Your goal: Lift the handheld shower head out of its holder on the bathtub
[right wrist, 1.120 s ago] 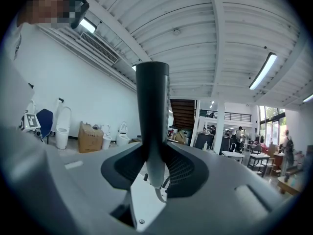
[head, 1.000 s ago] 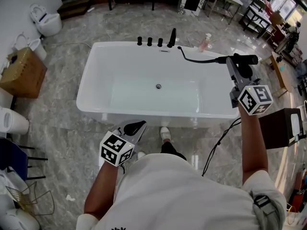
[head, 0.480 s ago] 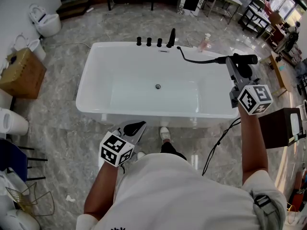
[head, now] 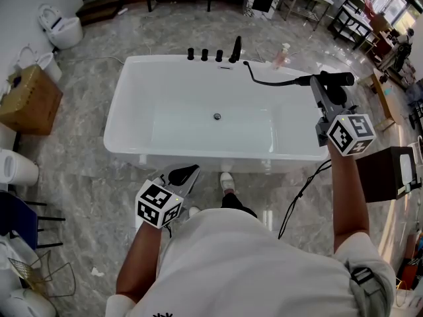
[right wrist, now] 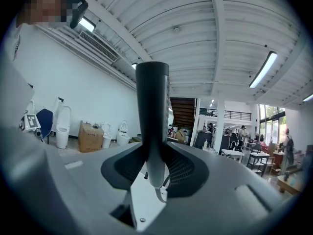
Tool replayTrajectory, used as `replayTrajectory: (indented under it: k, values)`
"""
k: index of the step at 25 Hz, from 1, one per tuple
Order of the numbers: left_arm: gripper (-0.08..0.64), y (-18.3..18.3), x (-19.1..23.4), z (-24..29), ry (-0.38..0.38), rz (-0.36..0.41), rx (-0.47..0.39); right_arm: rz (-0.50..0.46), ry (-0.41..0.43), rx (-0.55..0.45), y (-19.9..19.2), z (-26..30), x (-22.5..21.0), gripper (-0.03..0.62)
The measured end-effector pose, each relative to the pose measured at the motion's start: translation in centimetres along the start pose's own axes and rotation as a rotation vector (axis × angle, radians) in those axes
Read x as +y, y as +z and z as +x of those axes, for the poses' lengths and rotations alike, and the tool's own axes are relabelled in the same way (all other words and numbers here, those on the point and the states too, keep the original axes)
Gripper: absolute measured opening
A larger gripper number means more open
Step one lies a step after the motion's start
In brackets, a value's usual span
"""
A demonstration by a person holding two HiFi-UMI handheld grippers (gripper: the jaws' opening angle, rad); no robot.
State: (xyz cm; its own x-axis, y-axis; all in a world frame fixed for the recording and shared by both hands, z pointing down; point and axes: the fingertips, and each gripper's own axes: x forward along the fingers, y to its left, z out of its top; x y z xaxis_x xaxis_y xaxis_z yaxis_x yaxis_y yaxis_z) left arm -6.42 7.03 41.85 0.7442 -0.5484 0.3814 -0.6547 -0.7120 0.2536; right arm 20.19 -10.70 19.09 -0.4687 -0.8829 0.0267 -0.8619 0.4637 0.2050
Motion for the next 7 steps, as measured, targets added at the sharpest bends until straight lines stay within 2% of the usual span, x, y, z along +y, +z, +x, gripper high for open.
replayTrajectory:
  k: [7]
  values:
    - [0.008, -0.17, 0.29, 0.11, 0.001, -0.008, -0.005, -0.009, 0.002, -0.003, 0.08, 0.3, -0.02, 0.146]
